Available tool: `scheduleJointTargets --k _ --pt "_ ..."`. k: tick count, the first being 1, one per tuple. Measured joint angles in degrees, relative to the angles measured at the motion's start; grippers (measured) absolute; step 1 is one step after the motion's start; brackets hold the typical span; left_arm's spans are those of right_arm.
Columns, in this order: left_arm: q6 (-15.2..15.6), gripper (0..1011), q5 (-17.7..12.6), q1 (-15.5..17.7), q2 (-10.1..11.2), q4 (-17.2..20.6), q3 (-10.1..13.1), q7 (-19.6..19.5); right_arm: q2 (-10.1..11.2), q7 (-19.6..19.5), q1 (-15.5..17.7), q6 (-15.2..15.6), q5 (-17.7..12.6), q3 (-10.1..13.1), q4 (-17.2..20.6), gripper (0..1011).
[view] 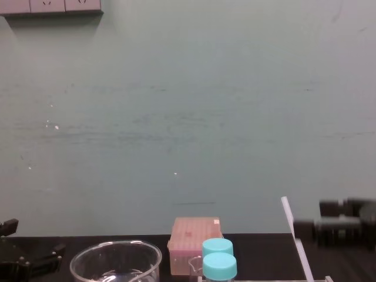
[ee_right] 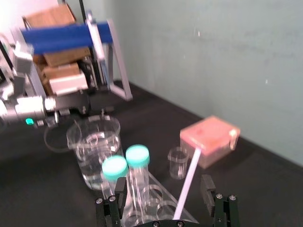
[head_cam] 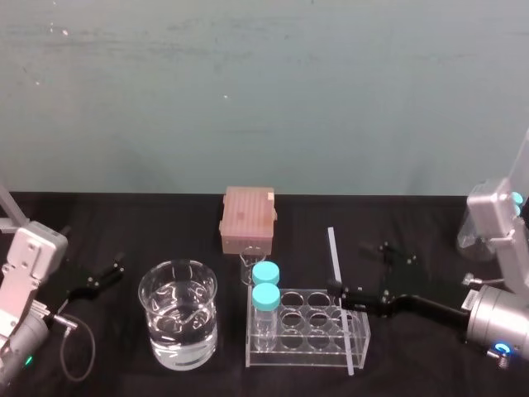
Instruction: Pick up the stirring rod with one hand, then place it down.
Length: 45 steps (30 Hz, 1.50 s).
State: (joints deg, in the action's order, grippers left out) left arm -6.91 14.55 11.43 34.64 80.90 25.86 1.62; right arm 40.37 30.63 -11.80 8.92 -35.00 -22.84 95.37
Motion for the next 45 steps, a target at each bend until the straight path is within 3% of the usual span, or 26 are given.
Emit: scheduleJointTargets --k 9,16,24,29,40,45 --pt "0.00 1005 0.00 0.00 0.00 0.00 0.00 0.00 -0.46 -0.28 -1.22 -1.74 -4.03 3.63 3.35 1003" --pt "0.00 1005 0.00 0.00 0.00 0.00 0.00 0.00 -2.94 -6.16 -4.10 -3.38 -3.23 6.09 4.31 1003" --pt "0.00 1005 0.00 0.00 0.00 0.00 0.00 0.00 -10.34 -18.58 -8.24 -3.26 2.49 7.47 -1.29 1003" --pt "0.00 1005 0.00 0.00 0.00 0.00 0.00 0.00 -13.93 -23.46 -8.74 -4.30 6.02 7.25 -5.59 1003" --pt "0.00 1005 0.00 0.00 0.00 0.00 0.00 0.00 -17.74 -25.53 -7.41 -5.79 9.09 6.37 -13.28 1003" --pt "0.00 1005 0.00 0.00 0.00 0.00 0.00 0.00 -18.43 -25.15 -5.98 -2.03 8.38 6.46 -15.02 1003"
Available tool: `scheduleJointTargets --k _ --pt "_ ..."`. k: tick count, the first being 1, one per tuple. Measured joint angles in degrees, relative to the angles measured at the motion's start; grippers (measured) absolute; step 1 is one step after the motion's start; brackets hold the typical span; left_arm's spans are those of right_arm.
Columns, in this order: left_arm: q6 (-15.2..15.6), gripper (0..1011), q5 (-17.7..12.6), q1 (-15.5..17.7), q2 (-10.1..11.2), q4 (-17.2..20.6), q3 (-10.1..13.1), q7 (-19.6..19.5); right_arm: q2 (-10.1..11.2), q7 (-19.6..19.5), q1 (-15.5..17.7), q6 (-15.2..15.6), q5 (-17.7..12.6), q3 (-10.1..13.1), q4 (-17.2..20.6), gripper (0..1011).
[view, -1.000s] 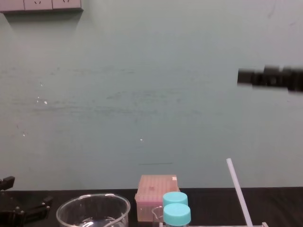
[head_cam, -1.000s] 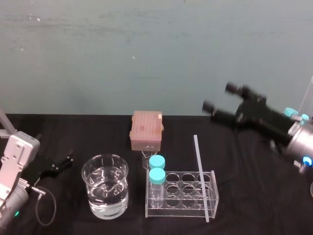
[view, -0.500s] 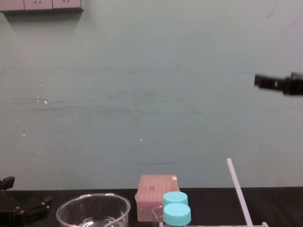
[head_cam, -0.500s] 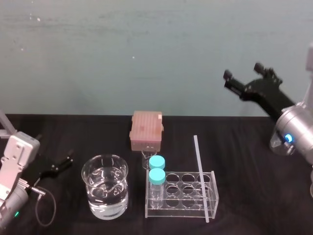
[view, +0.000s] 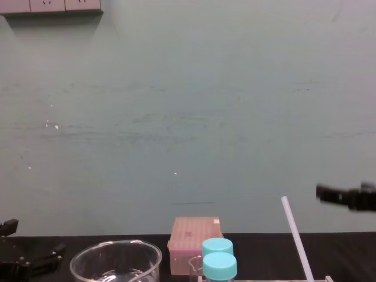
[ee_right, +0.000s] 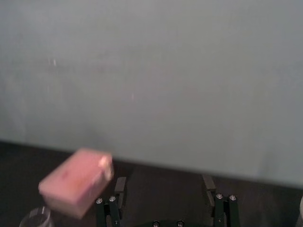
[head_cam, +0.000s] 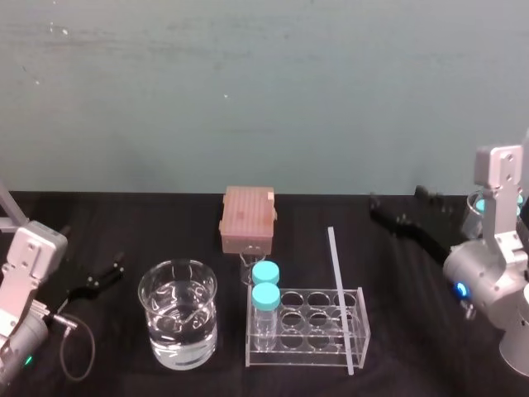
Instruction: Pick up the stirring rod with one hand, then place it down.
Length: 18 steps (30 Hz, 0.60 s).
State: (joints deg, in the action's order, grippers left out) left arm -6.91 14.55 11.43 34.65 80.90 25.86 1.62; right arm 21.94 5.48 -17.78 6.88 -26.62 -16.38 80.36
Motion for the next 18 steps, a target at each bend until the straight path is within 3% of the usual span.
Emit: scheduleJointTargets --k 1,2,18 --pt "0.00 1005 0.00 0.00 0.00 0.00 0.00 0.00 0.11 0.55 0.14 2.43 -0.79 0.18 -0.05 1003" --pt "0.00 1005 0.00 0.00 0.00 0.00 0.00 0.00 0.13 0.58 0.18 2.57 -0.84 0.19 -0.09 1003" --pt "0.00 1005 0.00 0.00 0.00 0.00 0.00 0.00 0.06 0.38 -0.03 0.65 -0.30 0.09 0.02 1003"
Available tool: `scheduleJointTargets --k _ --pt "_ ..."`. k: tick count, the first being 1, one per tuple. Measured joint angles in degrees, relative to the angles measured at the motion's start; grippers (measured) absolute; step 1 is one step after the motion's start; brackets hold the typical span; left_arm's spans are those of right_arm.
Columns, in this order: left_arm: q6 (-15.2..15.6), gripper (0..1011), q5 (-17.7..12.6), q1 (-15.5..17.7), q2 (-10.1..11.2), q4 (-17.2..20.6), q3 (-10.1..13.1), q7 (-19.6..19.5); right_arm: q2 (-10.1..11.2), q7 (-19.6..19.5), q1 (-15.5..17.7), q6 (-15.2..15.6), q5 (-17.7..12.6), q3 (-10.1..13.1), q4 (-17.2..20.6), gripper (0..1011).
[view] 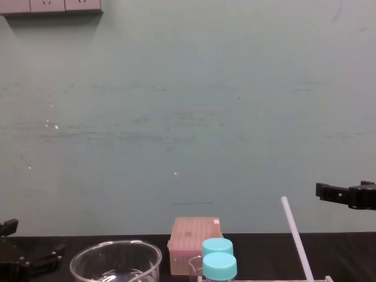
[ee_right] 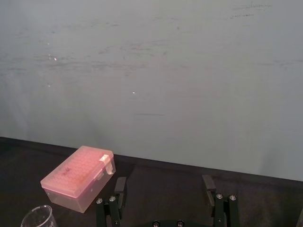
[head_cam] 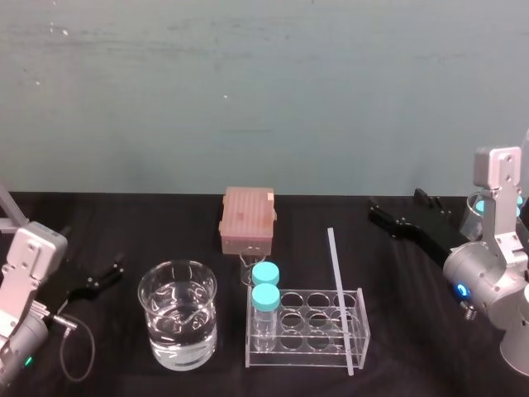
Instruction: Pick up the stirring rod with one hand, then place it down.
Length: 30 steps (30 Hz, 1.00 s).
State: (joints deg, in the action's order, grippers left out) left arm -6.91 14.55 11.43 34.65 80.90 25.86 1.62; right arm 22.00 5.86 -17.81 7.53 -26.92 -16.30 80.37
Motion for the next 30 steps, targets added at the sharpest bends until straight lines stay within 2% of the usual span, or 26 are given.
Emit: scheduleJointTargets --k 30 --pt "0.00 1005 0.00 0.00 0.00 0.00 0.00 0.00 -0.01 -0.26 -0.11 -0.66 0.29 -0.05 0.09 1003"
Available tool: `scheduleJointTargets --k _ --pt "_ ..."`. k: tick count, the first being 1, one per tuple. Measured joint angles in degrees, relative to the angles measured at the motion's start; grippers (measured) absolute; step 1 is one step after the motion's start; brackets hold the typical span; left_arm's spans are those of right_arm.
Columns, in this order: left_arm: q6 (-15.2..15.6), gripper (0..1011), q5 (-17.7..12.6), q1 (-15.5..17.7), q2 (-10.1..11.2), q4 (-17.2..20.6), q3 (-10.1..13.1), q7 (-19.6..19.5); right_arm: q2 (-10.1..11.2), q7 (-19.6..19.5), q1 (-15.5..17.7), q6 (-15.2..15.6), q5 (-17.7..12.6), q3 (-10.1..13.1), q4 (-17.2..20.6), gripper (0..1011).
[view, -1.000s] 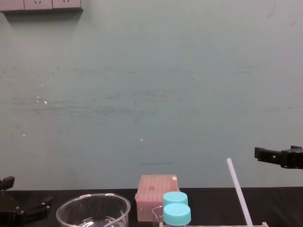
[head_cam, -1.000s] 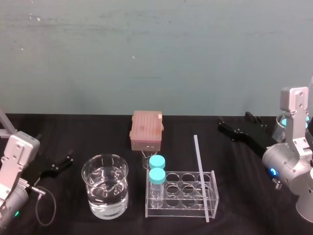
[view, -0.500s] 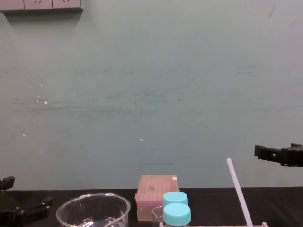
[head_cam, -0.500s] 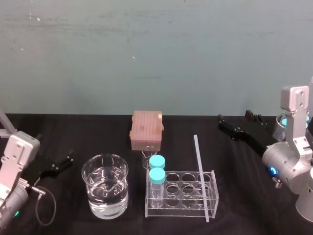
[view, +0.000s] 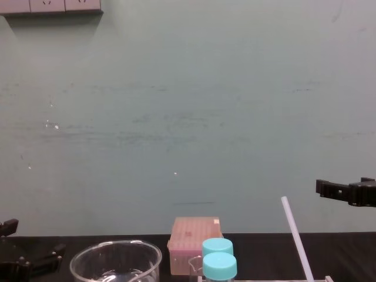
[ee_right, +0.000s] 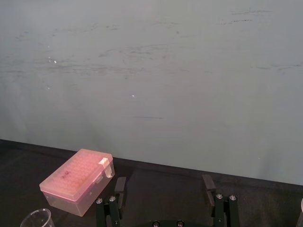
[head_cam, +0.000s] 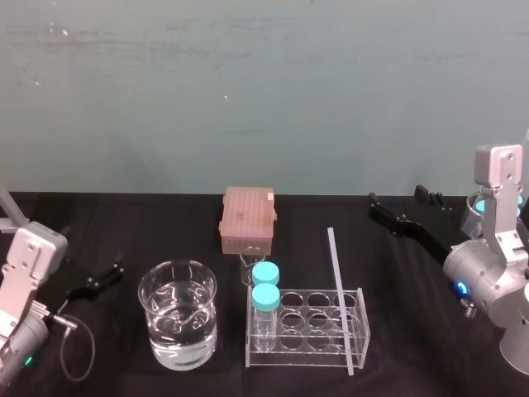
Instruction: Pick up the stirring rod with one hand, then place it down.
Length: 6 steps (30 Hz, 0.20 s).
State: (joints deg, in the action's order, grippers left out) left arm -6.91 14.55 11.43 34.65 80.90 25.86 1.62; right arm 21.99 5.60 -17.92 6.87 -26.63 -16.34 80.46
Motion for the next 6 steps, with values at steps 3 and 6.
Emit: scheduleJointTargets --k 3,6 --pt "0.00 1005 0.00 0.00 0.00 0.00 0.00 0.00 0.00 0.00 0.00 -0.02 0.00 0.00 0.00 1003" --pt "0.00 1005 0.00 0.00 0.00 0.00 0.00 0.00 0.00 -0.01 0.00 -0.04 0.00 0.00 0.00 1003"
